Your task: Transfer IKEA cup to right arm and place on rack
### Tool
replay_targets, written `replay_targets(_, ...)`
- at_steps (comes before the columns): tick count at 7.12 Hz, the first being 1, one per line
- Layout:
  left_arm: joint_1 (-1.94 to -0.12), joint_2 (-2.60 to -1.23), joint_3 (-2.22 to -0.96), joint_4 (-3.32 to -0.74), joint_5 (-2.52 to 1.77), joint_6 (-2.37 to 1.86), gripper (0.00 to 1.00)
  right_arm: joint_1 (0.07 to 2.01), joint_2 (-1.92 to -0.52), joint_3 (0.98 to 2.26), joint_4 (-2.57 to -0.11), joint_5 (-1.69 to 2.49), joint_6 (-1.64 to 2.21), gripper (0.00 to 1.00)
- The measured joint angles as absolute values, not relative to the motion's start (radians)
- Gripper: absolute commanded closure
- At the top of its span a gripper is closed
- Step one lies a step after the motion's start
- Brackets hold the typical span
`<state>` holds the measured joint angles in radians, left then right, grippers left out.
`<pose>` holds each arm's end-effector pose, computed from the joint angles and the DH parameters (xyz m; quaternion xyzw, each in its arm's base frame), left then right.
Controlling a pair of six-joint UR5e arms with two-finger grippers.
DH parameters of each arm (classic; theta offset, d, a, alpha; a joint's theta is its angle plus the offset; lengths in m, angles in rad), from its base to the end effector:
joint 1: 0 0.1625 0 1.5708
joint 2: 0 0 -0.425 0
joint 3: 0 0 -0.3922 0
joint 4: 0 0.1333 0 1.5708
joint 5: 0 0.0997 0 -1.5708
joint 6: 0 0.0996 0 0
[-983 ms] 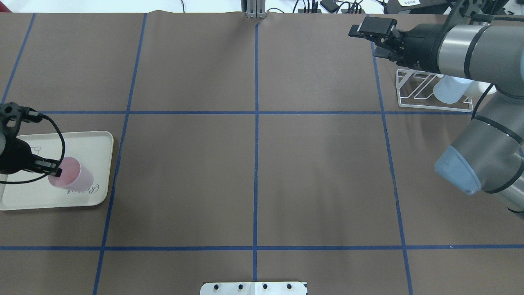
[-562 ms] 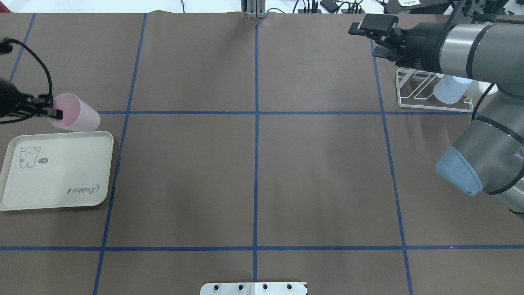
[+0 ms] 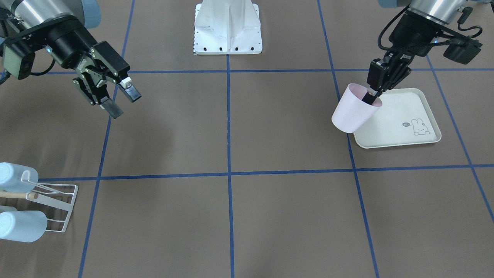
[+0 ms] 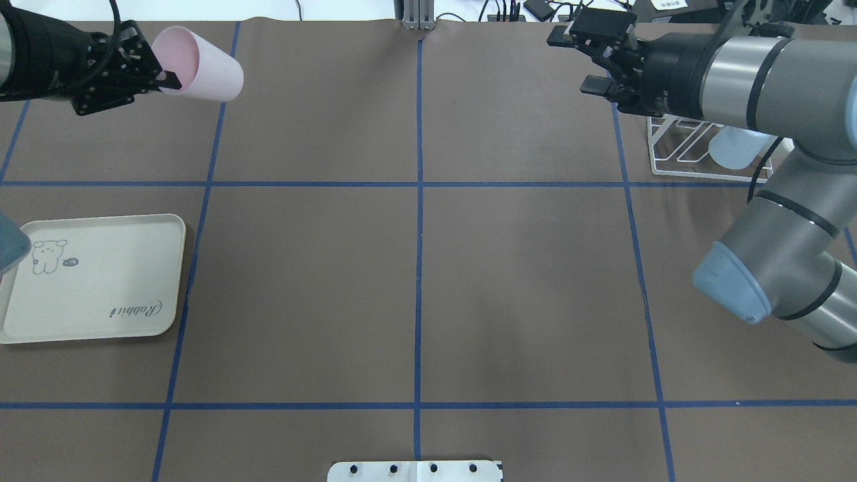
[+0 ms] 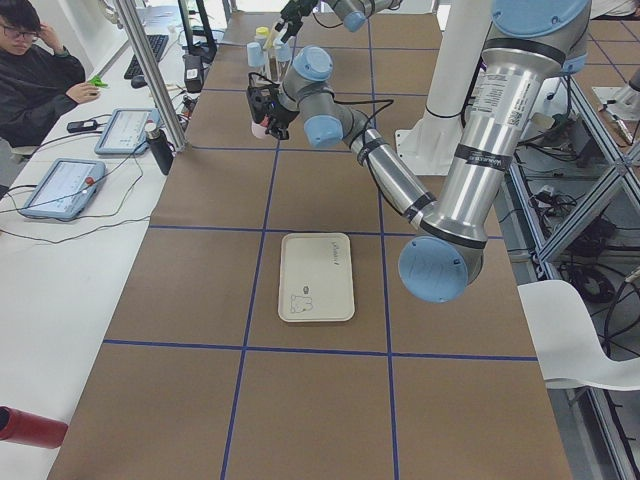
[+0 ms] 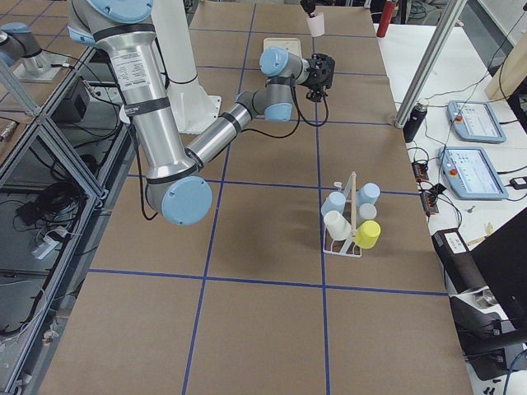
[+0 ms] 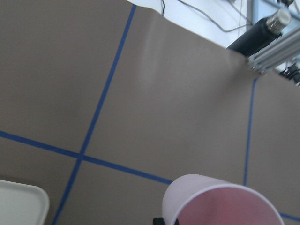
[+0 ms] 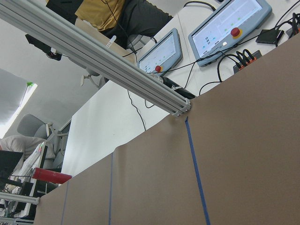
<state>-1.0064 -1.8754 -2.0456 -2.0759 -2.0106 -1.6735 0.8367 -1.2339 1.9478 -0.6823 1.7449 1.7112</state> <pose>0.2019 -0.4889 0.2221 0.0981 0.6022 -0.3004 0.7332 -0.2701 -0.4726 0.2041 0.1872 -0.6932 0.2702 0.6414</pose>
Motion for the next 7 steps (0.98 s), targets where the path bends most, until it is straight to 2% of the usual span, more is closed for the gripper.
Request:
replay_targets(4,-0.874,-1.888,-1.879,-2.609,-1.724,-2.195,1.0,0.713,-1.181,1.936,-0.596,1.603,1.849,0.0)
replay_targets(7,-0.784,-1.939,-1.709,-2.98,-1.542,-2.495,1.0,0.651,-1.111,1.909,-0.57,1.497,1.903,0.0)
